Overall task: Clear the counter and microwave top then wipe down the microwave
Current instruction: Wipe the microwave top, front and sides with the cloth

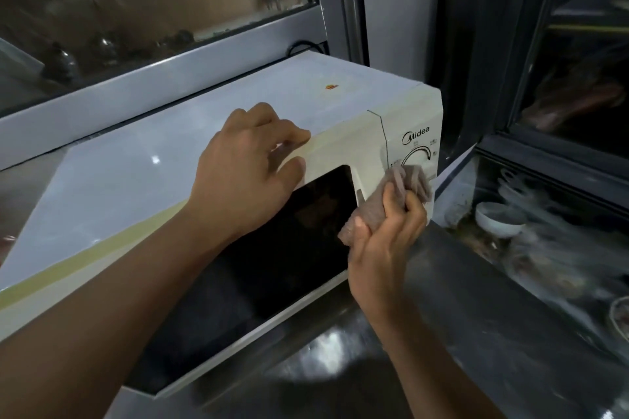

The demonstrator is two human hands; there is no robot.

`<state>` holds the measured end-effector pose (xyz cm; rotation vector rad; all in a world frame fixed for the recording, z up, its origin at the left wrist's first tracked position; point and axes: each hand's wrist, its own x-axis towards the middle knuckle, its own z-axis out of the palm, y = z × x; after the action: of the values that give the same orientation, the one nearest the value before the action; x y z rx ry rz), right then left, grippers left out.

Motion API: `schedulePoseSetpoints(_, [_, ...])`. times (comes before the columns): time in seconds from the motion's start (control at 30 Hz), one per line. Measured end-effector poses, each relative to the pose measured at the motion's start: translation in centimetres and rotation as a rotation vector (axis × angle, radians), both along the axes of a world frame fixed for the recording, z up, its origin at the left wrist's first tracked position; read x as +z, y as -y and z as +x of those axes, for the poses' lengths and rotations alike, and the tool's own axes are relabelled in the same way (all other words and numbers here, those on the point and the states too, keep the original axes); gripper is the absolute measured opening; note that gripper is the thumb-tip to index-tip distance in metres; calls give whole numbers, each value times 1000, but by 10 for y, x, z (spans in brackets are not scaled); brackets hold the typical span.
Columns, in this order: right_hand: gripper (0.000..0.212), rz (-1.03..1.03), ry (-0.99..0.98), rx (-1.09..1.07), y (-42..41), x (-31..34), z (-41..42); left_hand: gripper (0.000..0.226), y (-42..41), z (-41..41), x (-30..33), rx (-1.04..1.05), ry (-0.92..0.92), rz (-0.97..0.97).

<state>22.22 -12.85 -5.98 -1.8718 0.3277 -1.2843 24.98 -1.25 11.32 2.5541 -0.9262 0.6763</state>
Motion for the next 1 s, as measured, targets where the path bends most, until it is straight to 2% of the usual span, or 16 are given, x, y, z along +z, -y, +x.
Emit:
schedulePoseSetpoints(0.13, [55,57,-78,64,-1,-37,-14,40,-1,2,-2,-1,23,5])
schedulePoseSetpoints(0.23, [56,193,-242,57,-7,-67,-19,40,0,2,-3,6,39,11])
schedulePoseSetpoints(0.3, [62,261,-319,85,-11,-72,-22,41,1,1,-3,14,44,15])
schedulePoseSetpoints(0.37, [56,225,-338,100,-10,-66,-22,40,0,0,-4,22,47,18])
schedulePoseSetpoints(0.53, [49,116,-178,61,-4,-22,-30,40,1,-2,-4,30,39,8])
schedulePoseSetpoints(0.7, [43,67,12,87,7,56,-26,41,1,-2,-3,36,27,14])
schedulePoseSetpoints(0.8, [47,107,-1,139,8,87,-18,41,0,-2,-2,38,5,14])
schedulePoseSetpoints(0.9, [45,-2,-21,123,10,90,-14,42,0,-3,-1,37,-26,-5])
schedulePoseSetpoints(1.0, [30,-15,-79,65,30,82,-4,43,0,-3,-1,32,-29,-1])
